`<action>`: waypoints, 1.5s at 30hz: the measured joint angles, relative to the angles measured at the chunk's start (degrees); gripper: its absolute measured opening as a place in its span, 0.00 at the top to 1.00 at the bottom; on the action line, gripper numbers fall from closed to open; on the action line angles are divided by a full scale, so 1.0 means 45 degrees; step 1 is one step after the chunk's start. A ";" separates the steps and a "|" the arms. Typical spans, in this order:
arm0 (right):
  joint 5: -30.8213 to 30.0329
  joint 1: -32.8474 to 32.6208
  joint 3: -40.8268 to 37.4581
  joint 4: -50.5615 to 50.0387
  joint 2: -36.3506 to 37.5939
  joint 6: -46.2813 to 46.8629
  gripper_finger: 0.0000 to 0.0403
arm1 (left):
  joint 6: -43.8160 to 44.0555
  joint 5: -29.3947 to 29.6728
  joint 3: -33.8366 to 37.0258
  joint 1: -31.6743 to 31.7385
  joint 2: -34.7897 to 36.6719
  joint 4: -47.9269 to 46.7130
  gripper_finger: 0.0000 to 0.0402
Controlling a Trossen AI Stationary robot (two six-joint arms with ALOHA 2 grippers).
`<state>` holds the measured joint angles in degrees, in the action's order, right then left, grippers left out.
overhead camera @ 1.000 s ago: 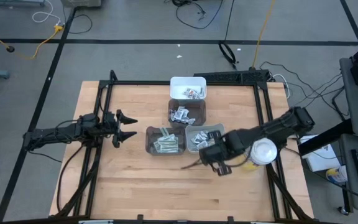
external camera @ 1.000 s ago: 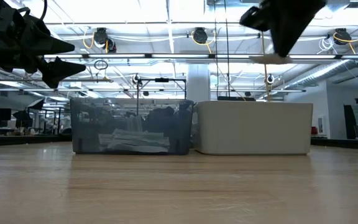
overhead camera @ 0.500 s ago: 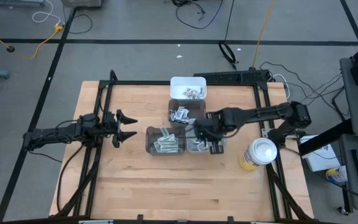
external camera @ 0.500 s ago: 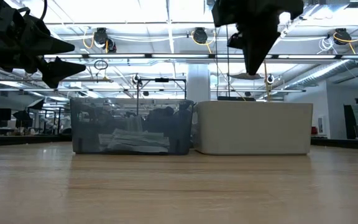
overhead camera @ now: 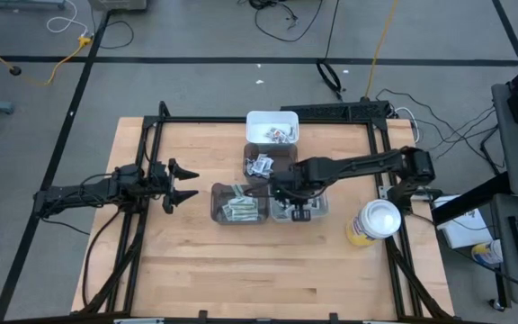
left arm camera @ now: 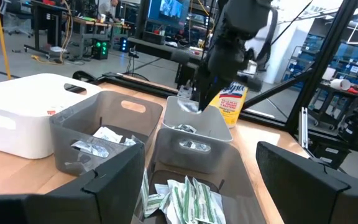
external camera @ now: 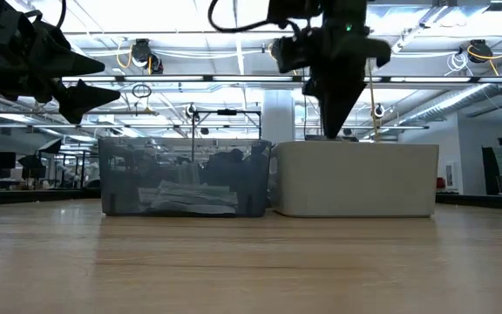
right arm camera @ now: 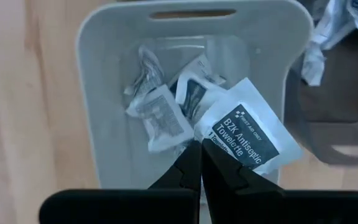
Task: Pick & Place First Aid Supplies
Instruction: Put the white towelette pack into the gray bin, then return to Home Position
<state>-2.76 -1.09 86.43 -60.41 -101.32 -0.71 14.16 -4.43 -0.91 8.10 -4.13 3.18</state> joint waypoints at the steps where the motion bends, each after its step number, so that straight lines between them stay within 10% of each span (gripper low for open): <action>1: 0.0005 0.0002 -0.0026 0.0153 -0.0170 0.0000 1.00 | 0.0003 0.0000 0.0000 0.0002 0.0000 0.0000 0.23; 15: 0.0028 -0.0088 -0.0033 0.1317 -0.1910 -0.0124 0.97 | -0.0002 0.0000 0.0000 0.0000 0.0002 0.0004 0.23; 25: 0.0552 0.0167 -0.0038 0.1297 -0.1833 0.0074 0.53 | 0.0002 0.0000 0.0004 0.0005 -0.0002 0.0004 0.23; 32: -0.0131 0.0555 -0.2047 0.3502 0.0553 -0.0490 0.33 | 0.0001 0.0000 0.0000 0.0001 -0.0002 0.0000 0.23; 45: -0.3764 0.2620 -0.8059 1.0730 0.7369 -0.4103 0.32 | 0.0001 0.0000 0.0000 0.0005 0.0001 0.0000 0.23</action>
<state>-19.70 10.70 50.16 -12.12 -68.16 -19.18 14.17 -4.43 -0.91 8.12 -4.13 3.18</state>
